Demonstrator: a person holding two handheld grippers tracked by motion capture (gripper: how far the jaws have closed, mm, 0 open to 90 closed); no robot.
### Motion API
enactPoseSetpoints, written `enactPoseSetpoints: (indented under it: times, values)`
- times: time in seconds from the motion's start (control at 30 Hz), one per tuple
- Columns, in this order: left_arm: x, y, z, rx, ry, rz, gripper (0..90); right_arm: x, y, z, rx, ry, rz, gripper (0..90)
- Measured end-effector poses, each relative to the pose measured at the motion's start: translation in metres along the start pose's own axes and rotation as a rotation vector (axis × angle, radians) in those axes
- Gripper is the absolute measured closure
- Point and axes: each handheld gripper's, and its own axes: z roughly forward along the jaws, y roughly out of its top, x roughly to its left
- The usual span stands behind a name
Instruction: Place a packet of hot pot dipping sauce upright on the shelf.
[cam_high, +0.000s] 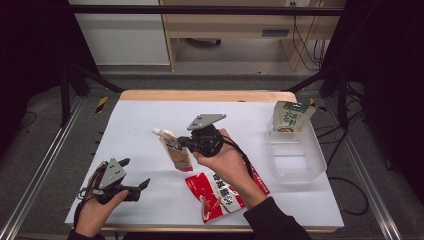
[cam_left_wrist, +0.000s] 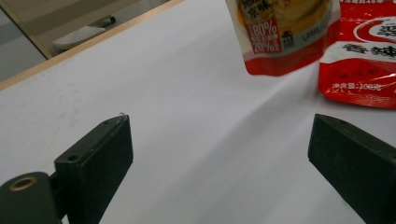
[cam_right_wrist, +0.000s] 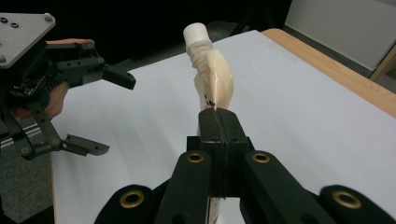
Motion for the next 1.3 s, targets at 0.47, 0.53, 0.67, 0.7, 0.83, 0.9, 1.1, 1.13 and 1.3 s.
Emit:
enactPoseSetpoints:
  times: [0.47,0.53,0.67,0.7,0.83,0.9,1.1,1.13,1.3]
  values:
    - [-0.006,0.063,0.015,0.009,-0.143,0.086,7.8,-0.015,-0.01,-0.05,0.019,0.007,-0.048,90.0]
    - [-0.007,0.072,0.019,0.009,-0.163,0.096,8.4,-0.015,-0.01,-0.055,0.021,0.011,-0.058,90.0]
    - [-0.008,0.087,0.028,0.0,-0.195,0.108,11.7,-0.015,-0.013,-0.061,0.028,0.032,-0.08,90.0]
    - [-0.008,0.087,0.028,0.0,-0.195,0.108,12.8,-0.015,-0.013,-0.062,0.031,0.035,-0.083,90.0]
    - [-0.009,0.101,0.033,-0.02,-0.217,0.132,17.1,-0.014,-0.016,-0.064,0.035,0.053,-0.094,90.0]
    - [-0.011,0.106,0.034,-0.027,-0.227,0.145,18.8,-0.013,-0.017,-0.065,0.04,0.06,-0.098,90.0]
    - [-0.013,0.119,0.038,-0.034,-0.25,0.154,22.6,-0.01,-0.018,-0.063,0.054,0.069,-0.107,90.0]
    - [-0.014,0.121,0.04,-0.036,-0.265,0.155,25.1,-0.009,-0.017,-0.063,0.059,0.07,-0.105,90.0]
    - [-0.015,0.123,0.045,-0.02,-0.281,0.165,33.7,-0.008,-0.016,-0.061,0.062,0.08,-0.116,90.0]
